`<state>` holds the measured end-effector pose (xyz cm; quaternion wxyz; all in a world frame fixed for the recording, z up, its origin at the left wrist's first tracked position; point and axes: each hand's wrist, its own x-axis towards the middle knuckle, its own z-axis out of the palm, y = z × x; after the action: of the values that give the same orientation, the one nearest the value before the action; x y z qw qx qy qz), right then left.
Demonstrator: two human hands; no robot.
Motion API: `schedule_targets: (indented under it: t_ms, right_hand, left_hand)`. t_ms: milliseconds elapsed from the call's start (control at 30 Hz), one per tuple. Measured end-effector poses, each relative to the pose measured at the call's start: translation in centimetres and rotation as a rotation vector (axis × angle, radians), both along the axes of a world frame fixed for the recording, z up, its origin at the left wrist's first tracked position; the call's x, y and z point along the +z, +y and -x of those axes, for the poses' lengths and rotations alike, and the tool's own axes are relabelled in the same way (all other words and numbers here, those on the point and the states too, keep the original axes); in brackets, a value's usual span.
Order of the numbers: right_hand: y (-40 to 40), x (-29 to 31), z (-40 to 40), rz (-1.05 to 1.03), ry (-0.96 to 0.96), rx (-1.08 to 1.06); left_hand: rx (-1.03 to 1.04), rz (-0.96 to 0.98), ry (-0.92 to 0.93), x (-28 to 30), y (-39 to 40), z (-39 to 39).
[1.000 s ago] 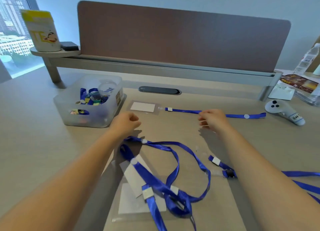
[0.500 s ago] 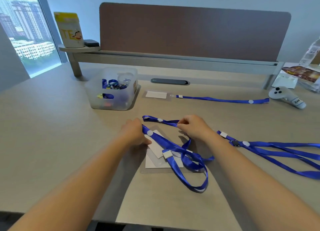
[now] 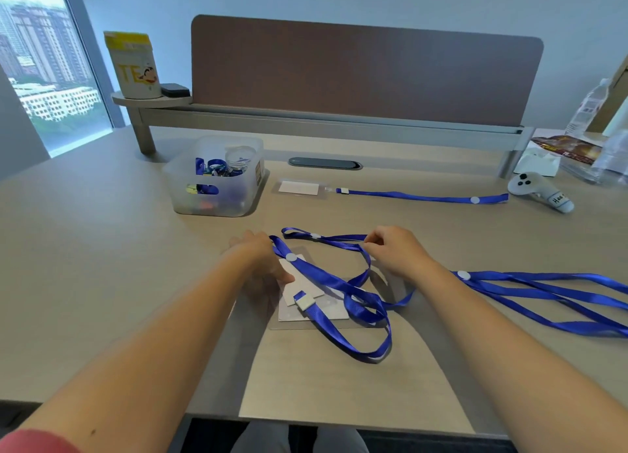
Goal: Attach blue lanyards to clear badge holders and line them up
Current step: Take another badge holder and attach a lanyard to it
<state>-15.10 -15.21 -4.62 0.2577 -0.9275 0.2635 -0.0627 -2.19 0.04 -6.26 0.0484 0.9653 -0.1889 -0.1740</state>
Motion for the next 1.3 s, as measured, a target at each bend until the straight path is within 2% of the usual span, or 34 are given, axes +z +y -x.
schedule_targets:
  t_ms: [267, 433, 567, 900, 967, 1133, 1300]
  right_hand:
    - [0.3, 0.0, 0.7, 0.212, 0.130, 0.032]
    - [0.5, -0.1, 0.4, 0.206, 0.117, 0.055]
    - [1.0, 0.0, 0.4, 0.141, 0.059, 0.051]
    - [3.2, 1.6, -0.8, -0.027, -0.158, 0.063]
    - [3.7, 1.9, -0.9, -0.079, -0.199, 0.071]
    - [5.3, 2.5, -1.4, -0.226, -0.247, 0.142]
    - [6.5, 2.3, -2.0, -0.366, -0.284, 0.187]
  left_hand:
    - [0.034, 0.035, 0.076, -0.1, 0.4, -0.1]
    - [0.055, 0.079, 0.173, 0.4, 0.8, 0.3]
    - [0.093, 0.287, 0.269, 2.0, 1.3, 0.4]
    - [0.027, 0.739, -0.357, 9.0, 2.5, 0.4]
    - [0.029, 0.849, -0.435, 9.7, 2.7, 0.8]
    - [0.043, 1.050, -0.448, 10.3, 2.8, 1.7]
    - [0.095, 1.223, -0.313, 10.3, 2.8, 2.1]
